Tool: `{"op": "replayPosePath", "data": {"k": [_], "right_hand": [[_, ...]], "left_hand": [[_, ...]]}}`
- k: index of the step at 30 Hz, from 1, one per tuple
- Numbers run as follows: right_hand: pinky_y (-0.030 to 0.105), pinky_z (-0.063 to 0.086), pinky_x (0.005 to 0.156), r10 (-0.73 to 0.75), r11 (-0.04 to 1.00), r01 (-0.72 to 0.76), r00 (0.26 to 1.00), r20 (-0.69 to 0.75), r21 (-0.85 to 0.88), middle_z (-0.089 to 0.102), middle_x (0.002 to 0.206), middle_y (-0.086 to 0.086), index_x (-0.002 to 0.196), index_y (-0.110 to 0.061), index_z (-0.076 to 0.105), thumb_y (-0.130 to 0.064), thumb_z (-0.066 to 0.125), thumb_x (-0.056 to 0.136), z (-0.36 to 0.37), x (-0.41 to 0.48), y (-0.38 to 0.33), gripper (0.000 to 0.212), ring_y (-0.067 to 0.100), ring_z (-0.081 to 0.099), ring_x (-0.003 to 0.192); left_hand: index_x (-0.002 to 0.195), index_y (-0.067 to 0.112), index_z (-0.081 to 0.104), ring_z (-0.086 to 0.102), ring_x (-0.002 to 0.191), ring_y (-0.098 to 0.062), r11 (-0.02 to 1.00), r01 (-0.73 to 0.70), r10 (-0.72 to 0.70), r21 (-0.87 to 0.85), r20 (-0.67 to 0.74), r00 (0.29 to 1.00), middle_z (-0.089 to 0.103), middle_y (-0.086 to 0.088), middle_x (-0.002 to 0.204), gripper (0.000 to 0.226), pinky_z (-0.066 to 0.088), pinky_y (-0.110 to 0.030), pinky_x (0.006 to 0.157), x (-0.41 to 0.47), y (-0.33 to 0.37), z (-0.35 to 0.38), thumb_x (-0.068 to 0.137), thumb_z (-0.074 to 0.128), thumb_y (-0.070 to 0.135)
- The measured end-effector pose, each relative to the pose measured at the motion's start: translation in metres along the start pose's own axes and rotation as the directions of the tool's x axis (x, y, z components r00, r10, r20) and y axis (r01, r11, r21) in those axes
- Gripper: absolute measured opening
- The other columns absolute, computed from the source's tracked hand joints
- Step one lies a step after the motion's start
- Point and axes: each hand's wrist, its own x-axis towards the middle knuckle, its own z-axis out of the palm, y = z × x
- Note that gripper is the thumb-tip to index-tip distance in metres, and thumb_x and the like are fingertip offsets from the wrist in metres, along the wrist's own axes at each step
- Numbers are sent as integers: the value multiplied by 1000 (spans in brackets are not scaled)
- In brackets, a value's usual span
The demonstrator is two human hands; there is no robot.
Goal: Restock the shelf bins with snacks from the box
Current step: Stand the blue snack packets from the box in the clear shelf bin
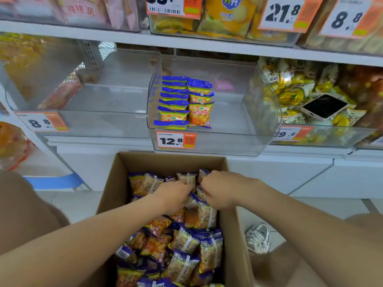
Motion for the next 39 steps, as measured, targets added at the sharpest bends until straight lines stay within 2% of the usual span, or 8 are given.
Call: {"op": "replayPosePath", "data": {"k": [7, 16, 19, 22, 24, 29, 33, 39], "right_hand": [[37, 50, 61, -10, 1000, 11, 1000, -8, 29, 58, 86, 6, 92, -16, 60, -21, 50, 100, 10, 7, 20, 14, 26, 62, 77], [43, 51, 68, -84, 993, 100, 977, -198, 68, 45, 88, -5, 87, -27, 39, -49, 77, 86, -14, -14, 33, 44, 23, 55, 84], [34, 40, 64, -152, 969, 195, 954, -260, 149, 41, 99, -9, 102, -27, 35, -61, 93, 60, -25, -29, 30, 79, 8, 45, 82], [28, 38, 66, -204, 901, 358, 847, -491, 243, 49, 100, -14, 106, -29, 44, -39, 91, 69, -33, -37, 25, 61, 6, 48, 84], [27, 44, 72, -123, 846, 419, 755, -644, 330, 61, 99, -16, 110, -27, 56, -28, 85, 79, -44, -40, 27, 43, 4, 57, 86], [38, 64, 81, 157, 534, 408, 813, -561, 741, 73, 112, 1, 125, -21, 53, -22, 84, 89, -68, -52, 32, 48, 14, 75, 95], [29, 61, 70, 186, 293, 472, 825, -534, 831, 76, 111, 5, 124, -19, 62, -14, 81, 91, -77, -54, 28, 39, 15, 76, 92], [21, 51, 61, 480, 271, 543, 639, -601, 795, 73, 100, 2, 126, -17, 60, -11, 78, 93, -85, -33, 30, 38, 2, 67, 66]], "left_hand": [[129, 26, 60, 67, 101, -28, 978, -23, 41, 206, -81, 996, 64, -2, 114, 45, 45, -38, 65, 19, 4, 14, 90, 71, 8], [103, 20, 69, 65, 71, -16, 871, 114, -219, -478, -171, 961, 66, 5, 82, 12, 54, -35, 68, -15, 29, -59, 103, 59, 26], [100, 17, 75, 73, 61, -16, 586, 163, -352, -794, -68, 934, 75, -2, 80, 15, 61, -32, 61, -41, 36, -99, 101, 62, 23], [113, 2, 72, 73, 63, -21, -35, 165, -357, -986, 166, 919, 75, -13, 80, 24, 60, -30, 58, -67, 37, -135, 101, 65, 22], [112, 2, 71, 70, 60, -21, -143, 96, -382, -985, 144, 913, 73, -14, 77, 28, 58, -29, 53, -80, 37, -155, 102, 63, 28], [106, 21, 75, 74, 92, -11, 372, -267, -441, -889, -423, 792, 78, 5, 99, 11, 63, -32, 67, -98, 28, -181, 97, 72, 27], [111, 22, 75, 75, 94, -12, 449, -301, -424, -841, -497, 757, 78, 5, 102, 23, 64, -31, 73, -97, 18, -184, 89, 82, 23], [110, 29, 72, 70, 88, -3, 639, -290, -433, -712, -645, 630, 75, 17, 100, 20, 53, -17, 69, -92, 13, -193, 92, 78, 25]]}}
